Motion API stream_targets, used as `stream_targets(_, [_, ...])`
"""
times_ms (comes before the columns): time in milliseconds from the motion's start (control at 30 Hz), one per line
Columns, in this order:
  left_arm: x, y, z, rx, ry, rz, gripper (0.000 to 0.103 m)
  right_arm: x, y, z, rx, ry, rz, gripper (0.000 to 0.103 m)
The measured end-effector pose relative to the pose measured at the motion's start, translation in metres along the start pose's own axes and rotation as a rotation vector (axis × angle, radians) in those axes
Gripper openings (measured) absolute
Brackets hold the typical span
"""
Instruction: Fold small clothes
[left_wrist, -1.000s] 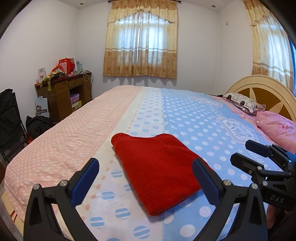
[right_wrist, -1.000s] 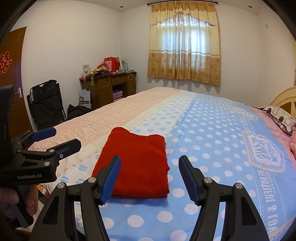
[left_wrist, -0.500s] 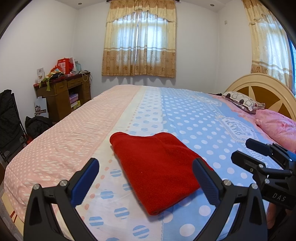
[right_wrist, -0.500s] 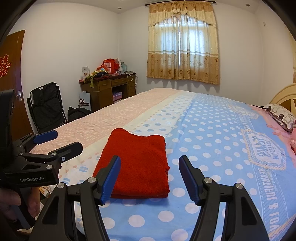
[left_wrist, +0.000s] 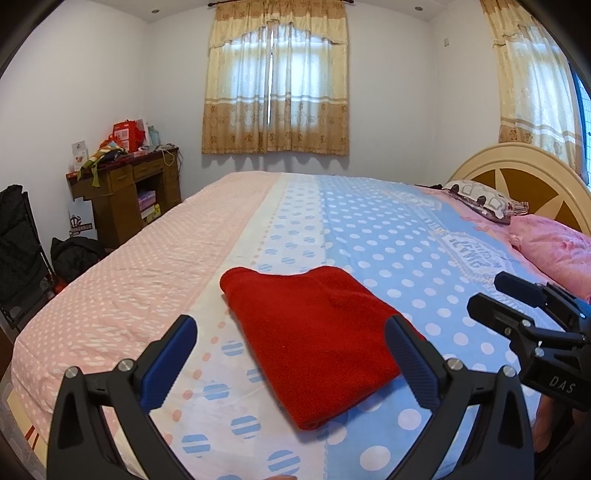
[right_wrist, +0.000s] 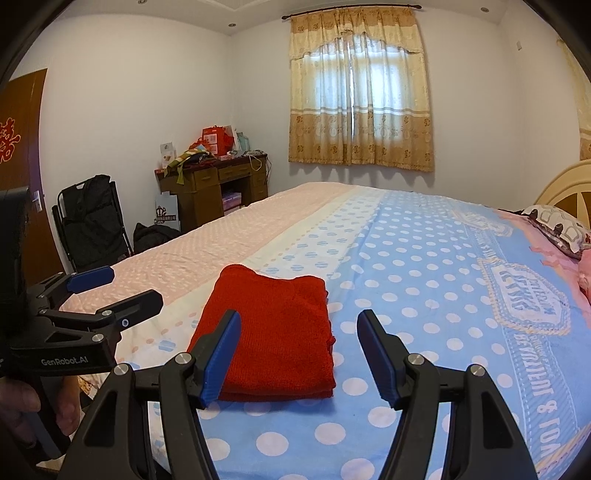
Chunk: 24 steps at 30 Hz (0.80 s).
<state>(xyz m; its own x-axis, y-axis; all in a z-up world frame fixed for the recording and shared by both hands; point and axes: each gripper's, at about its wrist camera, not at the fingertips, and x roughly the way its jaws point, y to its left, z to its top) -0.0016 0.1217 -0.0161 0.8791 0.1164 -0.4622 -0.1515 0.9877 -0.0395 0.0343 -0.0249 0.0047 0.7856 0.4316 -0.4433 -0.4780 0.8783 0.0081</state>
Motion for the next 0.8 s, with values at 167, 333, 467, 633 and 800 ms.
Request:
stream_targets(167, [0.0,0.003,0.001,-0.012,-0.005,0.021,0.103,0.001,0.0,0.001,0.005,-0.001,0.001,0.066])
stream_targets(333, [0.003,0.007,0.003,-0.03,0.008,0.038,0.103,0.002,0.001,0.0,0.002,0.001,0.004,0.066])
stream_targets(467, [0.005,0.011,0.003,-0.044,0.018,0.052,0.103,0.002,0.004,-0.002,-0.006,0.003,0.009,0.066])
stream_targets(633, [0.006,0.019,0.004,-0.056,0.009,0.082,0.103,0.002,0.006,-0.004,-0.008,0.002,0.01,0.066])
stream_targets(800, [0.007,0.023,0.002,-0.041,-0.013,0.116,0.103,0.003,0.006,-0.005,-0.005,0.006,0.013,0.067])
